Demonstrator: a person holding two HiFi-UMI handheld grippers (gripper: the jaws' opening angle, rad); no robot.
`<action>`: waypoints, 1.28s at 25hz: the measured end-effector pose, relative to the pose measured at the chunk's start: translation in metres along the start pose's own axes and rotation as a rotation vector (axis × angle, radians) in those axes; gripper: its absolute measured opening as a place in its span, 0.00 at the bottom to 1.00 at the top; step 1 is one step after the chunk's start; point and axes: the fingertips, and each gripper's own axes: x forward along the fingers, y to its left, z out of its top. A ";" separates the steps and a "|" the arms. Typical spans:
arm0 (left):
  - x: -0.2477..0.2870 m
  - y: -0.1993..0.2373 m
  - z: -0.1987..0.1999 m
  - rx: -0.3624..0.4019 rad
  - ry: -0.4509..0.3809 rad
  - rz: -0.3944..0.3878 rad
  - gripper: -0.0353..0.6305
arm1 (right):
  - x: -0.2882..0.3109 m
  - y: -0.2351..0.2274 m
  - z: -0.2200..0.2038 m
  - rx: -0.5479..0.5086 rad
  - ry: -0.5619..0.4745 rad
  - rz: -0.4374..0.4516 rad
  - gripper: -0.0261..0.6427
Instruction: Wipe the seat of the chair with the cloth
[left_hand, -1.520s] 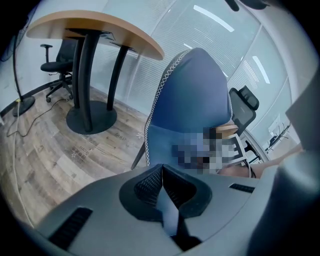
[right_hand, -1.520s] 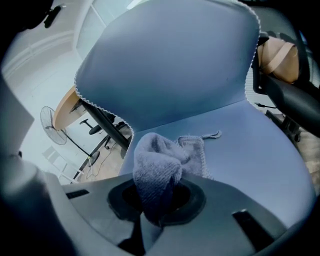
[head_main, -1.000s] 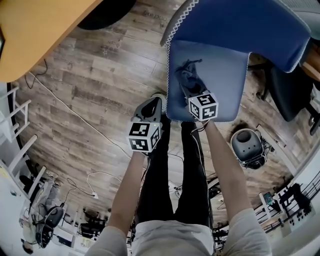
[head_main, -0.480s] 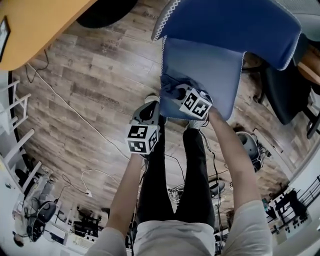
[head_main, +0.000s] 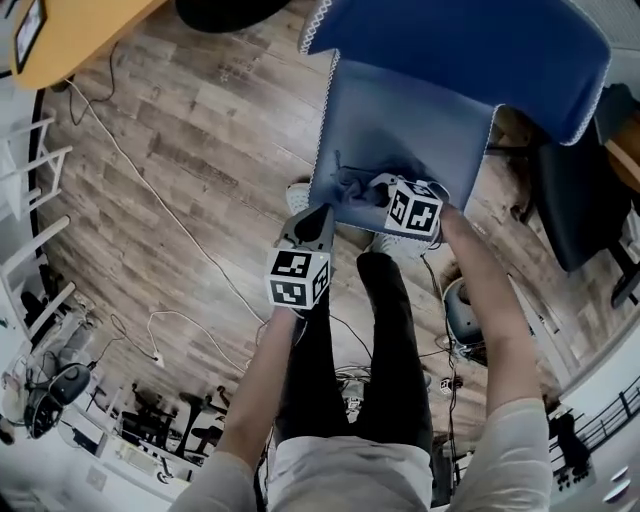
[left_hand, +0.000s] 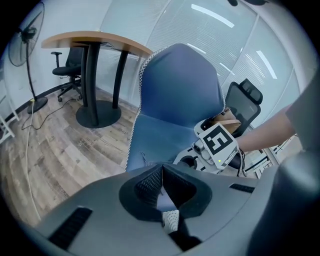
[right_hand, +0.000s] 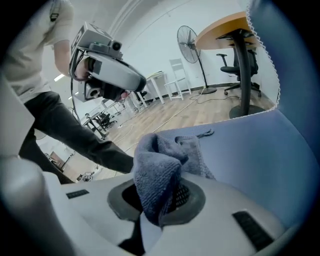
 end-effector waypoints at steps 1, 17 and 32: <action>0.001 -0.007 -0.003 -0.003 -0.002 0.002 0.09 | -0.005 0.003 -0.009 -0.006 0.005 0.004 0.12; 0.021 -0.076 -0.012 -0.018 -0.046 0.025 0.09 | -0.064 0.039 -0.114 0.060 -0.008 -0.048 0.12; 0.010 -0.082 -0.048 0.047 -0.018 -0.042 0.09 | -0.094 0.063 -0.180 0.908 -0.525 -0.493 0.12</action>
